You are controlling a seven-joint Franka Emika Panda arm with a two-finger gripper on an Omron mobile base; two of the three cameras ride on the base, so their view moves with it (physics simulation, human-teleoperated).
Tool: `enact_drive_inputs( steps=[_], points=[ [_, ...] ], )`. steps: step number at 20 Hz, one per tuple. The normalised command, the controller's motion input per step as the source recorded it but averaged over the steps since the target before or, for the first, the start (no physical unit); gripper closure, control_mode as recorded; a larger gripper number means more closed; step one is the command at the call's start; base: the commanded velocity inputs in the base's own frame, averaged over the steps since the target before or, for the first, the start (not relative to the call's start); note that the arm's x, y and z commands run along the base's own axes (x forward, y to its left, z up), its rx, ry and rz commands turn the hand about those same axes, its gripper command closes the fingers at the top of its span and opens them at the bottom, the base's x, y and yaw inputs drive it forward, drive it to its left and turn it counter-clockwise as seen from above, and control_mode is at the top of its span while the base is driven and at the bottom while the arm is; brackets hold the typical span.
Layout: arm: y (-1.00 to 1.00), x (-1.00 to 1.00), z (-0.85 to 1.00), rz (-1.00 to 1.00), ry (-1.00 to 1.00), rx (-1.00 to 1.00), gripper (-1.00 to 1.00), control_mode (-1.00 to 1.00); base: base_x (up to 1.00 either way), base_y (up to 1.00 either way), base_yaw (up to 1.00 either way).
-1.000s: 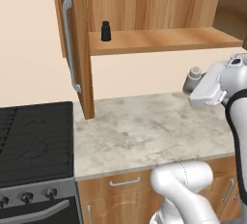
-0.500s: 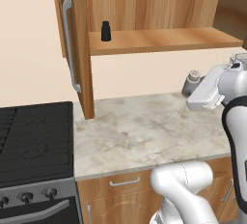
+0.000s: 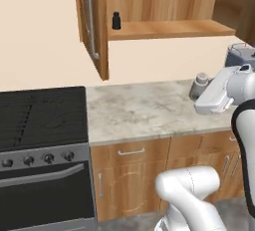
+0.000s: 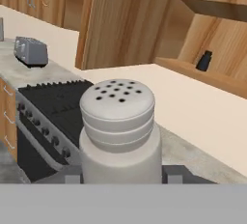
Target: Take 2 condiments from the cabinet and move them on the counter near the stove.Make sure the condiments are lined up with each other, next to each other.
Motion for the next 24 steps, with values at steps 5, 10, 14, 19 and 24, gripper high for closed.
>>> enact_drive_inputs(
  steps=[5,10,14,19,24],
  points=[
    [0.0,0.0,0.0,0.0,0.0,0.0,1.0,1.0,-0.47,0.99,0.01],
    [0.0,0.0,0.0,0.0,0.0,0.0,1.0,1.0,0.0,1.0,0.0],
    [0.0,0.0,0.0,0.0,0.0,0.0,1.0,1.0,-0.02,1.0,0.0],
    [0.0,0.0,0.0,0.0,0.0,0.0,1.0,1.0,0.0,1.0,0.0],
    [0.0,0.0,0.0,0.0,0.0,0.0,1.0,1.0,0.0,1.0,0.0]
  ],
)
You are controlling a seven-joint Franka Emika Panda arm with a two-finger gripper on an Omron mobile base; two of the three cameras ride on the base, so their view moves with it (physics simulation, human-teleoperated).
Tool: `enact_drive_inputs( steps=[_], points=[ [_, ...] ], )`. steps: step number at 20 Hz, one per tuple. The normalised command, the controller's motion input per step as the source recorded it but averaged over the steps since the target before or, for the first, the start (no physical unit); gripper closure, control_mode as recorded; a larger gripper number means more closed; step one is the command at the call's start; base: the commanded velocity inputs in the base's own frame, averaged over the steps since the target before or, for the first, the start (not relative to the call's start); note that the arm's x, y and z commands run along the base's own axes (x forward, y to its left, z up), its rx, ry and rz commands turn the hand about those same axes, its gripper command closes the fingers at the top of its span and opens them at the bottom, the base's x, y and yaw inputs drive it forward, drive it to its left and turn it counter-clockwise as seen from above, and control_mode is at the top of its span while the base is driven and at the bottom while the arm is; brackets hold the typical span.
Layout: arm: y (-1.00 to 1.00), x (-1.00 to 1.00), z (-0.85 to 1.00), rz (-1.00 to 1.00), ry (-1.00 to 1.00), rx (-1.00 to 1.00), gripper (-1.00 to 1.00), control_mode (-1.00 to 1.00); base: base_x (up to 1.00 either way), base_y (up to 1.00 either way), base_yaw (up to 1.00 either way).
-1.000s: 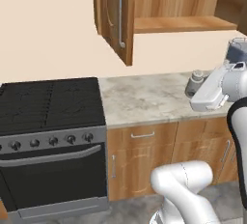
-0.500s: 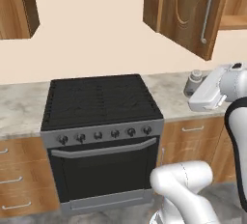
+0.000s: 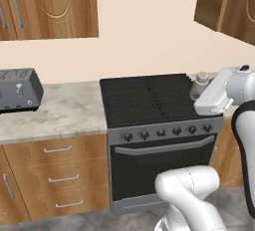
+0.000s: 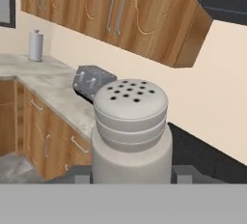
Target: Take 2 condiments from the cabinet and move them on the counter near the stove.Make sure the condiments are lined up with each other, next to each other.
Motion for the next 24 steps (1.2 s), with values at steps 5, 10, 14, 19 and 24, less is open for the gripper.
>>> enact_drive_inputs(
  steps=[5,10,14,19,24],
  points=[
    [0.0,0.0,0.0,0.0,0.0,0.0,1.0,1.0,0.02,0.96,0.01],
    [0.0,0.0,0.0,0.0,0.0,0.0,1.0,1.0,0.11,0.88,0.0],
    [0.0,0.0,0.0,0.0,0.0,0.0,1.0,1.0,0.39,0.71,0.0],
    [0.0,0.0,0.0,0.0,0.0,0.0,1.0,1.0,0.59,0.56,0.0],
    [0.0,0.0,0.0,0.0,0.0,0.0,1.0,1.0,0.76,0.42,0.0]
  ],
)
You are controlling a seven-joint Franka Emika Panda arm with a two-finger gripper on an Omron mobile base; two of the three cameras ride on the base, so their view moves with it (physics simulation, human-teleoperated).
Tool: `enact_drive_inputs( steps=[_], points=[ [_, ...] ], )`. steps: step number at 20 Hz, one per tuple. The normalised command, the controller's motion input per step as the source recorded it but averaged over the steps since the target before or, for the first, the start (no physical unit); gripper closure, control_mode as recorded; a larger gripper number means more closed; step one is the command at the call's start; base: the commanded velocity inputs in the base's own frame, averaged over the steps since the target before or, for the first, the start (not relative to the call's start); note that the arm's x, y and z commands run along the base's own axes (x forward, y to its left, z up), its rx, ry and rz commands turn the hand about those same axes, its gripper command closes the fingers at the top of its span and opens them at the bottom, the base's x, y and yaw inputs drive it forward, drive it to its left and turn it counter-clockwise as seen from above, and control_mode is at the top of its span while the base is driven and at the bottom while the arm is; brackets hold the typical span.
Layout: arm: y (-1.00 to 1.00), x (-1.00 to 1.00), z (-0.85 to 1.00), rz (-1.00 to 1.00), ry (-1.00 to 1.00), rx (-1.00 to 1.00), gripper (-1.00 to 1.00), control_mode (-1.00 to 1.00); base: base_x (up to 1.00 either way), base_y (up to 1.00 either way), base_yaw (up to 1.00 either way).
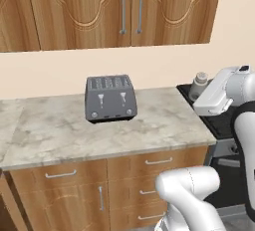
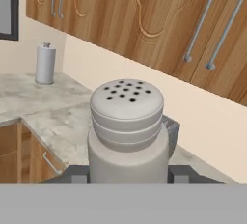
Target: Take 2 condiments from the cabinet and move them on the counter near the stove.Make sure the condiments are lined up with each other, next to each other.
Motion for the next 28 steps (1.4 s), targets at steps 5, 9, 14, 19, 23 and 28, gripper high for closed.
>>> enact_drive_inputs(
  steps=[5,9,14,19,23,28],
  points=[
    [0.0,0.0,0.0,0.0,0.0,0.0,1.0,1.0,0.79,0.14,0.0],
    [0.0,0.0,0.0,0.0,0.0,0.0,1.0,1.0,0.52,0.01,0.0],
    [0.0,0.0,0.0,0.0,0.0,0.0,1.0,1.0,0.03,0.0,0.0],
    [0.0,0.0,0.0,0.0,0.0,0.0,1.0,1.0,0.02,0.0,0.0],
    [-0.41,0.19,-0.37,0.0,0.04,0.02,1.0,-1.0,0.0,0.0,0.0],
    [-0.53,0.21,-0.45,0.04,0.07,0.02,1.0,-1.0,0.0,0.0,0.0]
  ],
)
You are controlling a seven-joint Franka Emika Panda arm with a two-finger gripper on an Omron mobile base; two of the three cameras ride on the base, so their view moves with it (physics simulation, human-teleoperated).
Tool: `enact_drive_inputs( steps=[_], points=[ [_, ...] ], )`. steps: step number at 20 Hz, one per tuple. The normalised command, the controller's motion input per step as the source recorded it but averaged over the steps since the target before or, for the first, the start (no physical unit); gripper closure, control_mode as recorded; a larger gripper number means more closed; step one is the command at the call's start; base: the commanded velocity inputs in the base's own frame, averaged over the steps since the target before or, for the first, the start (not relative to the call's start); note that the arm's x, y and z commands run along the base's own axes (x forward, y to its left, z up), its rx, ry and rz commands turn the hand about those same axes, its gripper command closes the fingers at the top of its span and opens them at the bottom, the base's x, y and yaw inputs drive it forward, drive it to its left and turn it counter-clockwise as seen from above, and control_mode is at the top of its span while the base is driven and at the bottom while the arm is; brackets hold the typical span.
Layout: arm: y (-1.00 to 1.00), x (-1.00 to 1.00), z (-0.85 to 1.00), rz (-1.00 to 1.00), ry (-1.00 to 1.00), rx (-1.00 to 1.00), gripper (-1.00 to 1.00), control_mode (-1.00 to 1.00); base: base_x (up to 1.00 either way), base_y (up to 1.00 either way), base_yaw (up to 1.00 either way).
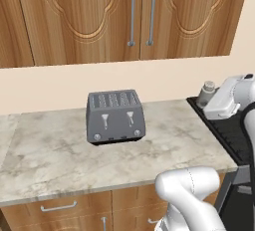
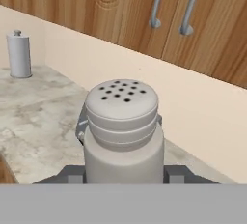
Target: Take 2 condiments from the cabinet and move them on the counter near the stove.Make sure the condiments are lined up with each other, next to each other.
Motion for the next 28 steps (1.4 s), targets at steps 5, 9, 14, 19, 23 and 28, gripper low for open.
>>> enact_drive_inputs(
  steps=[5,9,14,19,23,28],
  points=[
    [-0.83,0.17,-0.69,0.12,0.05,-0.01,1.0,-1.0,0.0,0.0,0.0],
    [-1.0,0.31,-0.71,0.15,0.09,0.0,1.0,-1.0,0.0,0.0,0.0],
    [-0.89,0.52,-0.54,0.01,0.18,0.01,1.0,-1.0,0.0,0.0,0.0],
    [-0.61,0.54,-0.74,0.0,0.1,0.03,1.0,-1.0,0.0,0.0,0.0],
    [-0.21,0.49,-0.7,0.0,0.08,0.07,1.0,-1.0,0.0,0.0,0.0],
    [0.0,0.39,-0.55,0.0,0.15,0.06,1.0,-1.0,0.0,0.0,0.0]
  ],
)
